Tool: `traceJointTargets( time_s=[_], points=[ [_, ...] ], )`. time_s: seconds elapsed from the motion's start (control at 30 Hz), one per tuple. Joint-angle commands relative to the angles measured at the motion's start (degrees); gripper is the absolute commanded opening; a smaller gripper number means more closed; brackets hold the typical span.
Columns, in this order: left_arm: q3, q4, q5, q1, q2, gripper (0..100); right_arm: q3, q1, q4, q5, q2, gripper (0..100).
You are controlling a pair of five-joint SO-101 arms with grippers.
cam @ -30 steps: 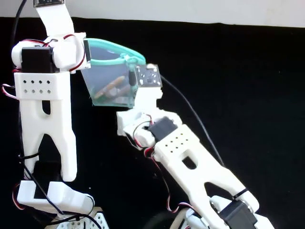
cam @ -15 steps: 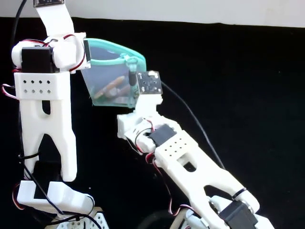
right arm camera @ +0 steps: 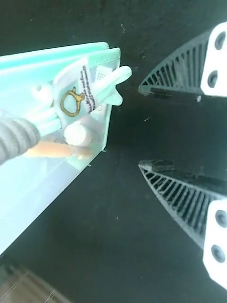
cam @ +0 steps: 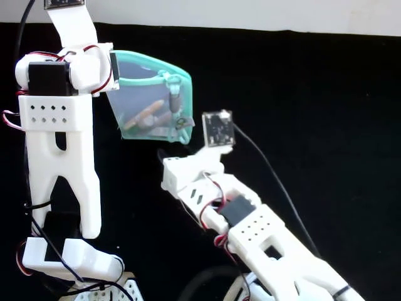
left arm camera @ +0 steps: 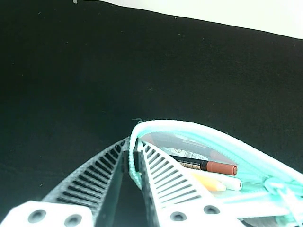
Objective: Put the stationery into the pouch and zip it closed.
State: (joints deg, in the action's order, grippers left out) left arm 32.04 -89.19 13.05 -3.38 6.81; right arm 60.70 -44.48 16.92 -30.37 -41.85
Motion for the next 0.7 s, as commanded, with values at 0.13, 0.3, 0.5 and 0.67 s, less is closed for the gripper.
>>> traceJointTargets(
  time_s=[0.13,0.3,0.5,0.67],
  points=[
    [-1.54,-0.26,-0.09,-0.13,0.66,1,4.09,0.75,-11.3,-0.7,-3.47,22.4],
    [-1.54,-0.26,-0.09,-0.04,0.66,1,6.73,3.21,-17.01,-0.62,-3.47,22.4],
    [-1.54,-0.26,-0.09,-0.04,0.66,1,6.29,5.23,-21.49,-0.35,-0.84,22.4],
    [-1.54,-0.26,-0.09,-0.04,0.66,1,6.2,5.05,-28.0,-0.35,4.88,22.4]
  ],
)
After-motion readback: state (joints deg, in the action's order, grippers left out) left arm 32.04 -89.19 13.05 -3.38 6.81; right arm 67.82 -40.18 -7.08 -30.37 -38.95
